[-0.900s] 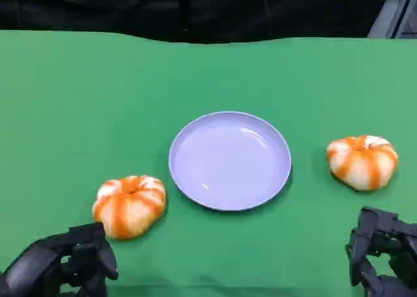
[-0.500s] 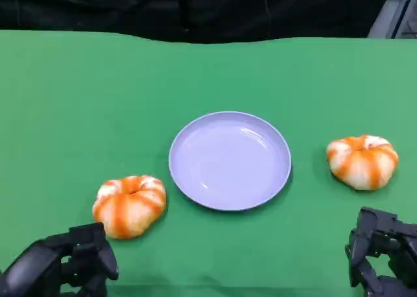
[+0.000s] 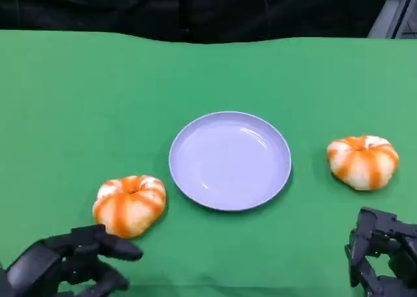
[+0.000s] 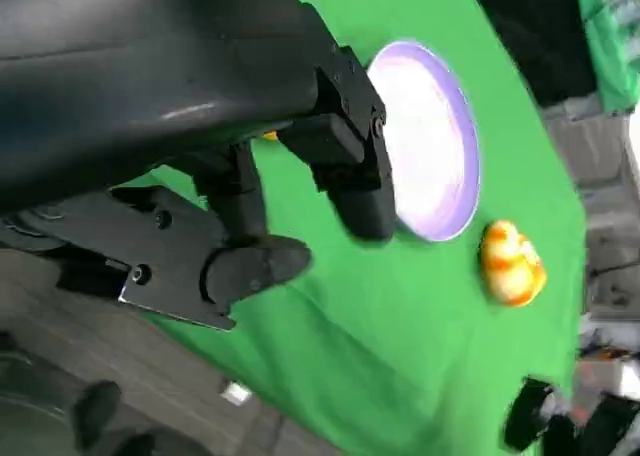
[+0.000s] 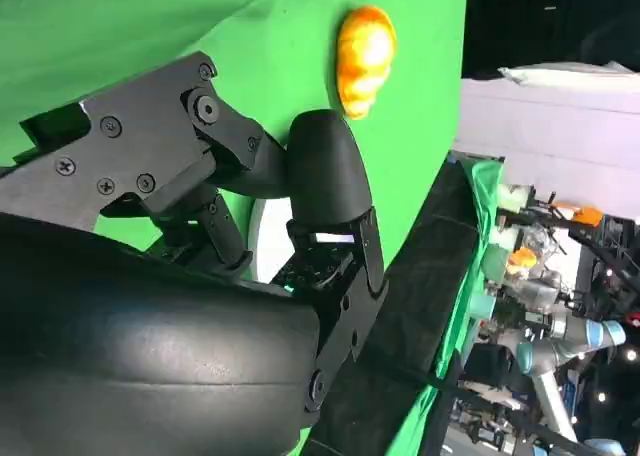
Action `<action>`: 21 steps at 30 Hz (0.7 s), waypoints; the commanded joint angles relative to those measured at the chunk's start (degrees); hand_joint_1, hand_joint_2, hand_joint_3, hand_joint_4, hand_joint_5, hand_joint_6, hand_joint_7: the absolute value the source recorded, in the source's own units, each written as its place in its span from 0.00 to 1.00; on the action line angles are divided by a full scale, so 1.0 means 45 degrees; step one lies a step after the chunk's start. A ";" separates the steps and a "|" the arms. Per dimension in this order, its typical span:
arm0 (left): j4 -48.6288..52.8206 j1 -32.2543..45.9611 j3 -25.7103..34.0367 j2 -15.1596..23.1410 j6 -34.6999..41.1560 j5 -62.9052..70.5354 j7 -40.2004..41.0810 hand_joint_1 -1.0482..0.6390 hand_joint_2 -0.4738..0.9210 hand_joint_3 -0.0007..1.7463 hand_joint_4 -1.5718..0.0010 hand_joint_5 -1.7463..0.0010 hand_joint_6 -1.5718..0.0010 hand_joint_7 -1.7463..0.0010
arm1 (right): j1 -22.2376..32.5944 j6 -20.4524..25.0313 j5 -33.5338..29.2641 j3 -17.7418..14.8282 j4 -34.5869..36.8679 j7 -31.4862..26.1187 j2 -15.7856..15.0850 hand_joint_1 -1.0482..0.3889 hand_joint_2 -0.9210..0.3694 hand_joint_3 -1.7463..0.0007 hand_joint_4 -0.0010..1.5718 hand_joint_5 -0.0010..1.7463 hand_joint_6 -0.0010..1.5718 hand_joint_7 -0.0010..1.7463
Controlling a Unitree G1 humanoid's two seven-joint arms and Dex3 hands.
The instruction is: Grasp the bread from the table and place it into the plate.
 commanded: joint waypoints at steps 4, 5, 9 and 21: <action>-0.0115 0.0093 -0.0111 0.0130 -0.1533 0.0718 0.0494 0.13 1.00 0.29 1.00 1.00 1.00 1.00 | 0.0031 -0.0047 0.0074 -0.0062 -0.0123 0.0013 -0.0196 0.63 0.21 0.40 0.53 1.00 0.45 0.94; -0.0078 0.0096 -0.0098 0.0022 -0.1870 0.0917 0.0763 0.12 1.00 0.29 1.00 1.00 1.00 1.00 | 0.0021 -0.0111 0.0063 -0.0064 -0.0086 0.0009 -0.0185 0.64 0.22 0.40 0.53 1.00 0.45 0.94; -0.0251 0.0211 -0.0102 -0.0179 -0.2862 0.2552 0.2194 0.03 1.00 0.32 1.00 1.00 1.00 1.00 | 0.0021 -0.0152 0.0035 -0.0046 -0.0077 0.0023 -0.0194 0.63 0.21 0.40 0.53 1.00 0.45 0.93; 0.0128 -0.1269 -0.1626 0.0047 -0.1310 1.3456 0.8233 0.06 1.00 0.13 1.00 1.00 0.94 0.98 | -0.0041 0.0062 0.0201 0.0008 -0.0078 0.0152 -0.0154 0.62 0.21 0.41 0.52 1.00 0.45 0.93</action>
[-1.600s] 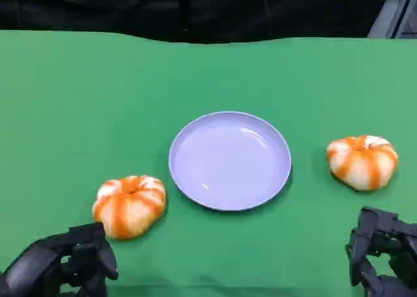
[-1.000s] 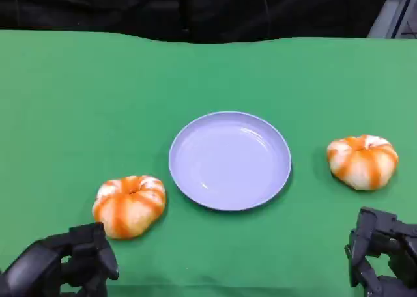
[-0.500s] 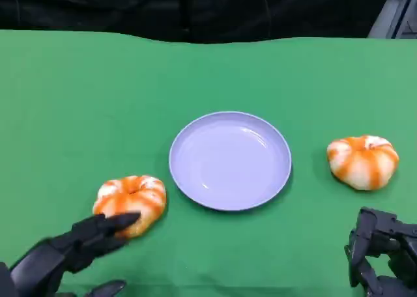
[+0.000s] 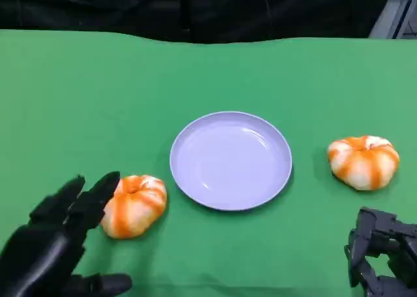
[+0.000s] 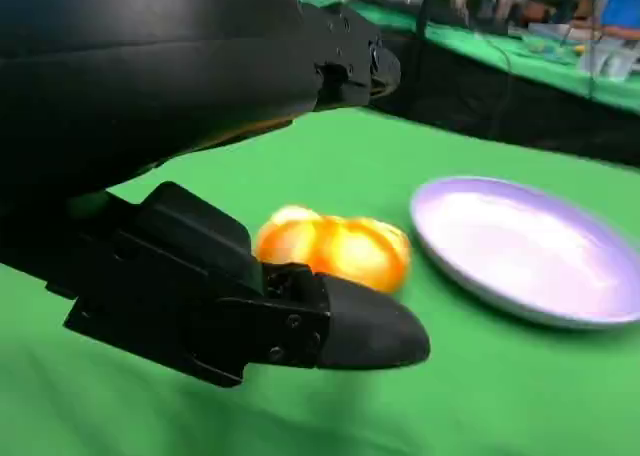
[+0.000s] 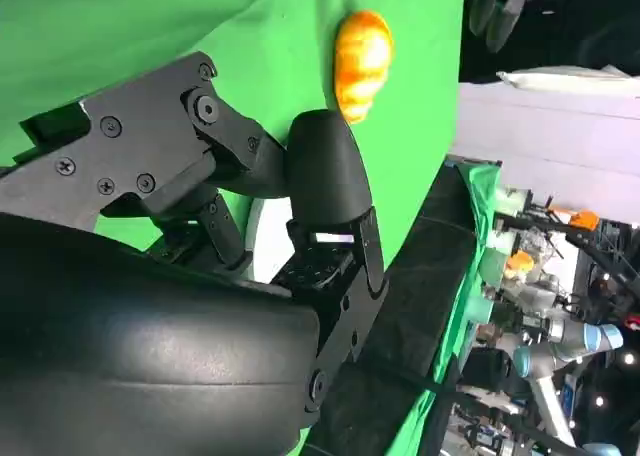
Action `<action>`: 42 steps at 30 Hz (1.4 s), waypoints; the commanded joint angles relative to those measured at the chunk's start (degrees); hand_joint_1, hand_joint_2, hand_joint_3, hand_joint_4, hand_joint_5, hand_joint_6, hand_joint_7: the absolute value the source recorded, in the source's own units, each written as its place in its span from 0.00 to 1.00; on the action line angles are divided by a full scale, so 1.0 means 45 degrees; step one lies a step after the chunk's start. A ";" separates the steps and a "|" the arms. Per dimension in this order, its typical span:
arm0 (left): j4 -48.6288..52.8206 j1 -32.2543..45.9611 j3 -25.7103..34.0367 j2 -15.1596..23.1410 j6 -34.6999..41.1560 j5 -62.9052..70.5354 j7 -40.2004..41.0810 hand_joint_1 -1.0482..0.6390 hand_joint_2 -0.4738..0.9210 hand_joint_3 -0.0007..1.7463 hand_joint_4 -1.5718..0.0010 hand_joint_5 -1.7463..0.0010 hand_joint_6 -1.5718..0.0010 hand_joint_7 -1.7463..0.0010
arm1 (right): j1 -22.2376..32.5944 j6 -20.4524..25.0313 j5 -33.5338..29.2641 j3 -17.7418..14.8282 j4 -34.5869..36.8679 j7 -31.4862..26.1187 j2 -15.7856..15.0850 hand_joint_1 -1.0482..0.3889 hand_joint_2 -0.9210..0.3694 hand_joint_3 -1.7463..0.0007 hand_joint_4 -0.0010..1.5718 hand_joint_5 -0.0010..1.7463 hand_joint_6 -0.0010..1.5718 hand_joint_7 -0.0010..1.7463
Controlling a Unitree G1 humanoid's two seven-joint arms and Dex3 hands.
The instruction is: Grasp the bread from the table and place it into the plate.
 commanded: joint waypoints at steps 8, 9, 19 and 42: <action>0.2439 -0.2789 -0.2026 0.0399 0.2516 0.3189 0.1209 0.06 1.00 0.13 1.00 1.00 0.96 1.00 | 0.0044 -0.0131 -0.0016 -0.0043 -0.0161 -0.0084 -0.0143 0.62 0.22 0.40 0.52 1.00 0.45 0.94; 0.2727 -0.3063 -0.2182 0.0329 0.2680 0.3157 0.1197 0.06 1.00 0.13 1.00 1.00 0.97 1.00 | 0.0053 -0.0174 0.0001 -0.0041 -0.0164 -0.0085 -0.0127 0.62 0.22 0.40 0.52 1.00 0.45 0.94; 0.5781 -0.5435 -0.3196 0.0141 0.3260 0.1786 0.0752 0.07 1.00 0.14 0.71 0.96 0.63 0.97 | 0.0345 0.0043 -0.0076 0.0060 -0.0597 -0.0245 -0.0092 0.63 0.21 0.40 0.52 1.00 0.45 0.93; 0.9932 -0.7071 -0.4925 -0.0233 0.2639 0.0317 0.2829 0.21 1.00 0.12 0.59 0.98 0.57 0.99 | 0.0886 0.0410 -0.0252 0.0497 -0.1572 -0.0655 -0.0036 0.63 0.20 0.41 0.50 1.00 0.43 0.94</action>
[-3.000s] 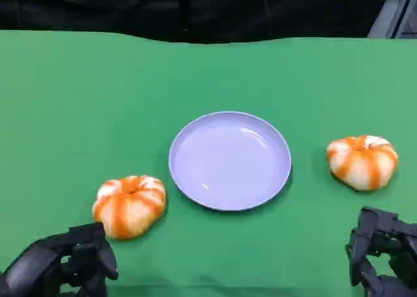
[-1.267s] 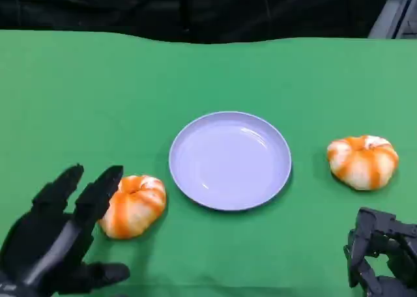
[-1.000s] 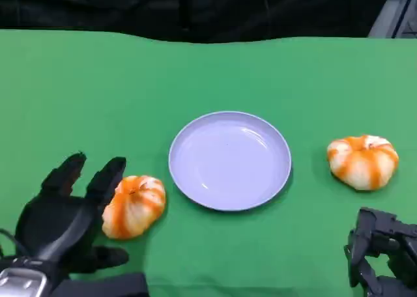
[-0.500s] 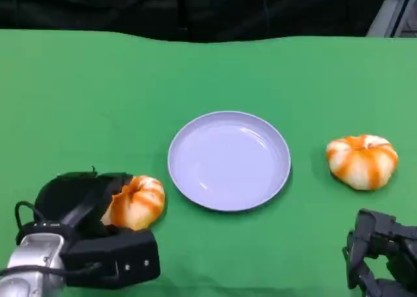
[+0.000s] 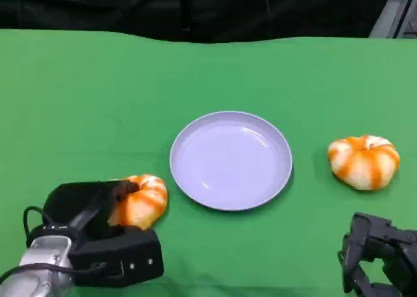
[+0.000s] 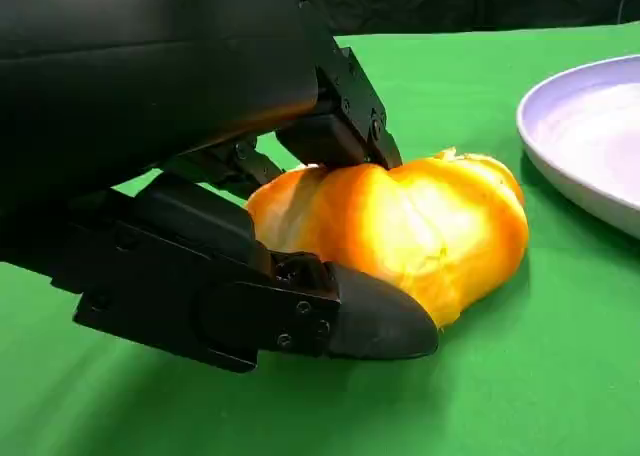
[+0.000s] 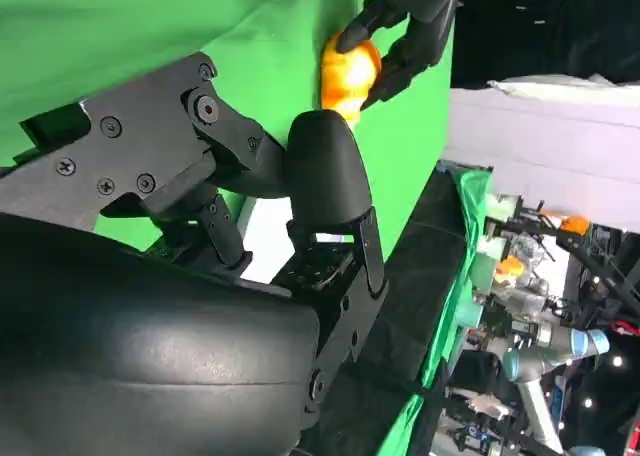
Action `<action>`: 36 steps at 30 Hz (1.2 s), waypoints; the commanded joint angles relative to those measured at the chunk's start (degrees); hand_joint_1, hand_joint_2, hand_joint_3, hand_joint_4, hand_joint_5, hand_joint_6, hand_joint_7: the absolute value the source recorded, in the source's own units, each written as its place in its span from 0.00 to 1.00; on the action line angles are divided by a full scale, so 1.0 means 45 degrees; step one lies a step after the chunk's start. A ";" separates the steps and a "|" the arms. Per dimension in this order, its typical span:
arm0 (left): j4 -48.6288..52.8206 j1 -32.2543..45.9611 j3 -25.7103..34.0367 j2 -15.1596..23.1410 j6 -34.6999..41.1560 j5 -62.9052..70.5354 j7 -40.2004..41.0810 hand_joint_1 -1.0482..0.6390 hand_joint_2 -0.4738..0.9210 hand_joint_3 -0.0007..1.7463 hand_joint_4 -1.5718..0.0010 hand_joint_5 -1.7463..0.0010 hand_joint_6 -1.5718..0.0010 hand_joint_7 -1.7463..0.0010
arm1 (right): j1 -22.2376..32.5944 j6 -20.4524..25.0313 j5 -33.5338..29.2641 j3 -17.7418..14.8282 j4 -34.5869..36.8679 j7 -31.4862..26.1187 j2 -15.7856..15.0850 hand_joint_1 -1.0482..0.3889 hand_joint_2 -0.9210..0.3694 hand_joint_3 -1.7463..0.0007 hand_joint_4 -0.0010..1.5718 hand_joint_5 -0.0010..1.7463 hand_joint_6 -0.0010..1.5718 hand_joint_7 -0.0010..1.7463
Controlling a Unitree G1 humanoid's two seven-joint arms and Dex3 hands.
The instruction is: Grasp the bread from the table and place it into the plate.
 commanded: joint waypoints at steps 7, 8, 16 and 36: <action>0.0394 0.0179 -0.0388 0.0030 -0.0037 -0.0288 0.1001 0.40 1.00 0.09 0.53 0.97 0.55 0.99 | 0.0216 0.0275 0.0008 0.0046 -0.0409 -0.0082 -0.0099 0.62 0.19 0.43 0.50 1.00 0.43 0.95; 0.0414 0.0174 -0.0412 0.0062 -0.0085 -0.0267 0.1169 0.42 1.00 0.10 0.49 0.96 0.53 0.98 | 0.0230 0.0309 -0.0005 0.0045 -0.0440 -0.0086 -0.0113 0.62 0.19 0.43 0.50 1.00 0.43 0.95; 0.0321 0.0253 0.0019 0.0174 -0.0753 -0.0927 0.2098 0.52 1.00 0.10 0.49 0.40 0.33 0.99 | 0.0108 0.0035 -0.0034 0.0054 -0.0182 -0.0041 -0.0088 0.62 0.18 0.44 0.49 1.00 0.42 0.95; -0.4088 0.0411 0.2048 0.0774 -0.1487 -0.1525 0.2746 0.51 1.00 0.26 0.64 0.00 0.68 0.12 | 0.0213 0.0091 -0.0310 0.0179 -0.0359 -0.0248 -0.0095 0.63 0.18 0.45 0.49 1.00 0.41 0.97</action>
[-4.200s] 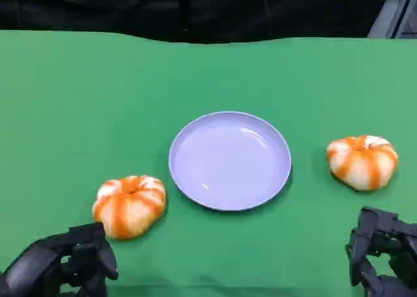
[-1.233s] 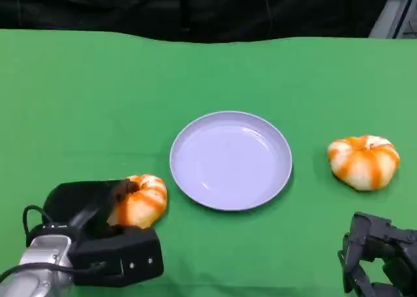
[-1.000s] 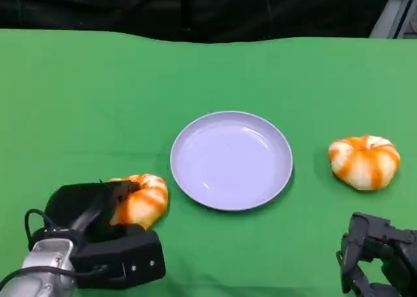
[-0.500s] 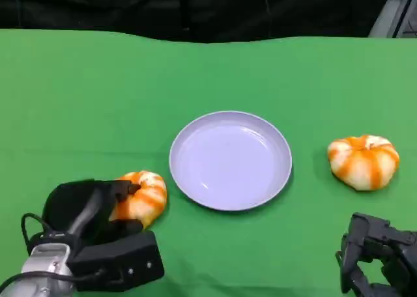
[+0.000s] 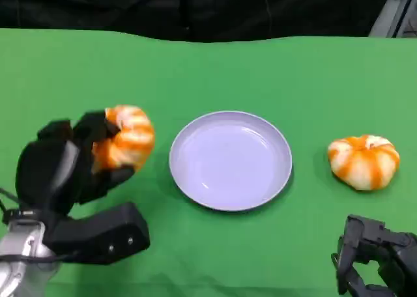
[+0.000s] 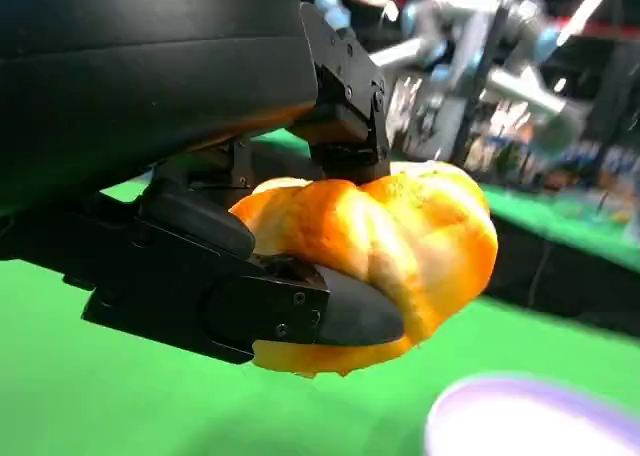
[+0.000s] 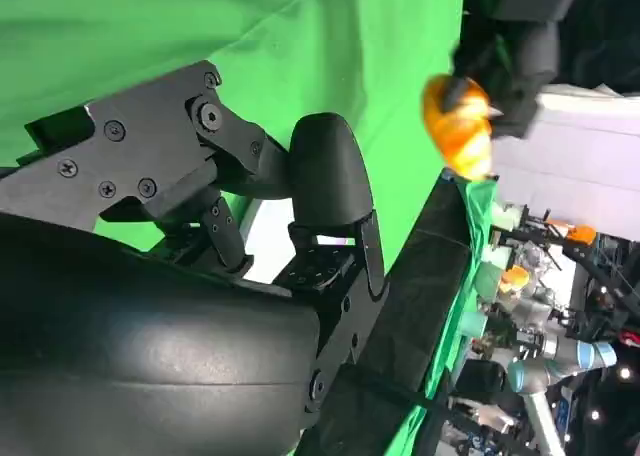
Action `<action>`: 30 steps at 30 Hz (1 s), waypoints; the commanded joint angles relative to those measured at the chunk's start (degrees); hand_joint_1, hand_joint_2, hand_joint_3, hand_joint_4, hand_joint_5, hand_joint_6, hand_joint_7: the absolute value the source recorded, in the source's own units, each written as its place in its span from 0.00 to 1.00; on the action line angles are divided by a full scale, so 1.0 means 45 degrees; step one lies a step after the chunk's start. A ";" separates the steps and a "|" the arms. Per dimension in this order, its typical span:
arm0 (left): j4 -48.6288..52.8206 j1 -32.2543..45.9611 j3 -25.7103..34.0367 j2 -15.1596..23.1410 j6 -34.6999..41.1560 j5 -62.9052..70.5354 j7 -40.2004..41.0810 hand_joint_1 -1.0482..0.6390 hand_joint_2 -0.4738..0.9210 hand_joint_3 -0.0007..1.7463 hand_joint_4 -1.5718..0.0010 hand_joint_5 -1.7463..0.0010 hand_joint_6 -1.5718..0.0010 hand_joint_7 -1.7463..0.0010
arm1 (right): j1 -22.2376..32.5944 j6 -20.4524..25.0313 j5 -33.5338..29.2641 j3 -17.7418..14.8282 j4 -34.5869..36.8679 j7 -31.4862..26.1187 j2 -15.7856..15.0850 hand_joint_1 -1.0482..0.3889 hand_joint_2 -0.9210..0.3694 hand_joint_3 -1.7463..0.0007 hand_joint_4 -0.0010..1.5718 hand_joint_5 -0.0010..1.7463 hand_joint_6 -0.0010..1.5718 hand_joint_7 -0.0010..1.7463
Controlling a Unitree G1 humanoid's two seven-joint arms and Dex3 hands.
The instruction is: Grasp the bread from the table and place it into the plate.
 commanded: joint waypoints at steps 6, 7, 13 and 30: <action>-0.0159 -0.1672 -0.0560 -0.0928 0.0471 0.0416 -0.0448 0.51 1.00 0.23 0.63 0.00 0.61 0.22 | 0.0024 -0.0143 0.0064 -0.0042 -0.0023 -0.0019 -0.0135 0.62 0.17 0.45 0.49 1.00 0.41 0.97; 0.0238 -0.2029 -0.0734 -0.1175 0.0543 0.0470 -0.0470 0.51 1.00 0.22 0.62 0.00 0.60 0.25 | 0.0029 -0.0163 0.0060 -0.0045 -0.0016 -0.0029 -0.0131 0.62 0.17 0.45 0.49 1.00 0.41 0.97; 0.3166 -0.4272 -0.1653 -0.2527 0.0670 0.0424 -0.1019 0.51 1.00 0.20 0.64 0.00 0.56 0.35 | 0.0017 -0.0348 -0.0077 -0.0056 0.0105 -0.0123 -0.0143 0.64 0.16 0.46 0.49 1.00 0.41 0.97; 0.9495 -0.7091 -0.2740 -0.4694 -0.0769 -0.0300 -0.0849 0.50 1.00 0.14 0.60 0.19 0.38 0.80 | 0.0163 -0.0270 -0.0034 0.0229 -0.0192 -0.0291 0.0049 0.64 0.20 0.43 0.50 1.00 0.41 0.98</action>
